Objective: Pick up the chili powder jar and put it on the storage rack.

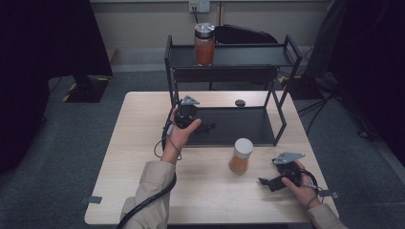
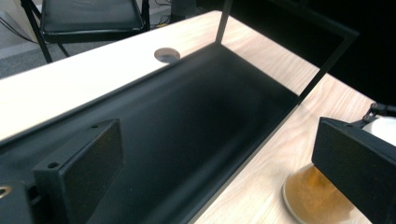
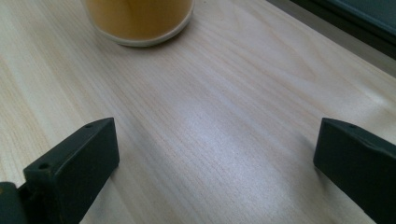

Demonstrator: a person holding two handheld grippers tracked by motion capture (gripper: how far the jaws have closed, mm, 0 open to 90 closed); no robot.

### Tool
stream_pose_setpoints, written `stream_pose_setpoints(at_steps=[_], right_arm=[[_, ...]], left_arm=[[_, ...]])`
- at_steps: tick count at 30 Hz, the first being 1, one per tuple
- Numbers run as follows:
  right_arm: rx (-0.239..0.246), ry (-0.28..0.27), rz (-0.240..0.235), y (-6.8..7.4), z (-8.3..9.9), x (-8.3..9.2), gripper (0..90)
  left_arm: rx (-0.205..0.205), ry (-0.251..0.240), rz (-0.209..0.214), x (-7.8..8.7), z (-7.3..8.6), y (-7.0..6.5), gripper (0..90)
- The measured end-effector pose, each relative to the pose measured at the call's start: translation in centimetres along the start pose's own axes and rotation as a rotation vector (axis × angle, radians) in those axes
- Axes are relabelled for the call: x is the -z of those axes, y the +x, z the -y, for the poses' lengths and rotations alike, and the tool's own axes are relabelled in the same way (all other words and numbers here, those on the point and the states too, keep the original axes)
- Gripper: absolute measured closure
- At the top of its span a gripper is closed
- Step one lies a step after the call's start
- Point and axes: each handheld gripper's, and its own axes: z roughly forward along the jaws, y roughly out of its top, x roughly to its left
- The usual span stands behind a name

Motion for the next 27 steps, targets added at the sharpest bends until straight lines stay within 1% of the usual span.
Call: stream_pose_setpoints(at_steps=[5,6,7,9,10,15,18,23,27], right_arm=[[0.0,0.0,0.0,0.0,0.0,0.0,0.0],[0.0,0.0,0.0,0.0,0.0,0.0,0.0],[0.0,0.0,0.0,0.0,0.0,0.0,0.0],[0.0,0.0,0.0,0.0,0.0,0.0,0.0],[0.0,0.0,0.0,0.0,0.0,0.0,0.0],[0.0,0.0,0.0,0.0,0.0,0.0,0.0],[0.0,0.0,0.0,0.0,0.0,0.0,0.0],[0.0,0.0,0.0,0.0,0.0,0.0,0.0],[0.0,0.0,0.0,0.0,0.0,0.0,0.0]], left_arm=[[0.003,0.016,0.001,-0.4,1.1,0.1,1.7],[0.003,0.02,-0.005,-0.4,1.3,0.0,1.7],[-0.008,0.031,-0.007,-0.5,1.4,-0.1,1.7],[-0.009,0.039,-0.002,-0.6,1.8,-0.1,1.9],[-0.007,0.038,0.007,-0.7,2.0,0.0,1.9],[-0.003,0.047,0.019,-0.8,3.0,0.1,1.9],[-0.007,0.052,0.022,-0.8,3.6,0.2,1.9],[0.002,0.059,0.022,-0.9,4.6,0.3,1.9],[-0.006,0.071,0.022,-0.9,5.3,0.1,1.9]])
